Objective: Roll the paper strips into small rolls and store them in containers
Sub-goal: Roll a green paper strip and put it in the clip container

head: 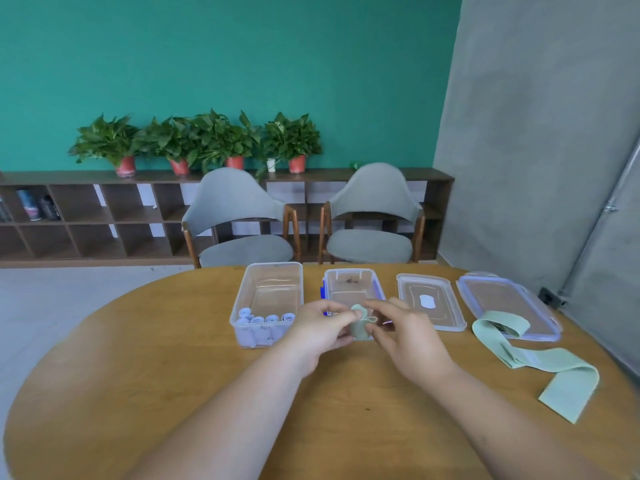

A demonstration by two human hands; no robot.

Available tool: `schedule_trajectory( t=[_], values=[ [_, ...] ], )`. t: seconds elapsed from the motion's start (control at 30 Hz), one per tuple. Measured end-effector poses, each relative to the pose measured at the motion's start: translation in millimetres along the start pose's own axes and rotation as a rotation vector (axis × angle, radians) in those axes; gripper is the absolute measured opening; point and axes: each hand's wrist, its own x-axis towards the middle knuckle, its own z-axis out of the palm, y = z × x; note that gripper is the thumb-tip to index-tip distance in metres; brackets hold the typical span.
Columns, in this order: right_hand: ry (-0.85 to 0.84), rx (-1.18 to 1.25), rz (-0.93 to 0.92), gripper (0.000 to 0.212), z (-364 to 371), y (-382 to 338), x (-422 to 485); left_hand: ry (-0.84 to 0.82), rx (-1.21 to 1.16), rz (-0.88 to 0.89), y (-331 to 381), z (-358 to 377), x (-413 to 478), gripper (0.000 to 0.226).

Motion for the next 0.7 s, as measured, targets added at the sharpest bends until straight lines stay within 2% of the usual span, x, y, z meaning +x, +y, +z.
schedule_trajectory(
  t=[0.13, 0.23, 0.3, 0.5, 0.6, 0.7],
  values=[
    [-0.086, -0.016, 0.073, 0.032, -15, 7, 28, -0.051, 0.099, 0.044, 11, 8, 15, 0.031],
    [-0.143, -0.016, 0.087, 0.039, -29, 6, 50, -0.082, 0.147, 0.079, 25, 12, 29, 0.029],
    [-0.178, -0.062, 0.049, 0.044, -36, 6, 64, -0.111, 0.202, 0.108, 36, 14, 36, 0.023],
    [-0.267, -0.232, 0.096, 0.033, -37, 21, 99, -0.129, 0.346, 0.131, 46, 16, 56, 0.025],
    [-0.308, -0.333, 0.149, 0.031, -28, 32, 105, -0.059, 0.62, 0.22, 35, 9, 67, 0.02],
    [-0.369, -0.452, 0.196, 0.033, -17, 39, 107, -0.078, 0.846, 0.317, 21, 2, 69, 0.015]
  ],
)
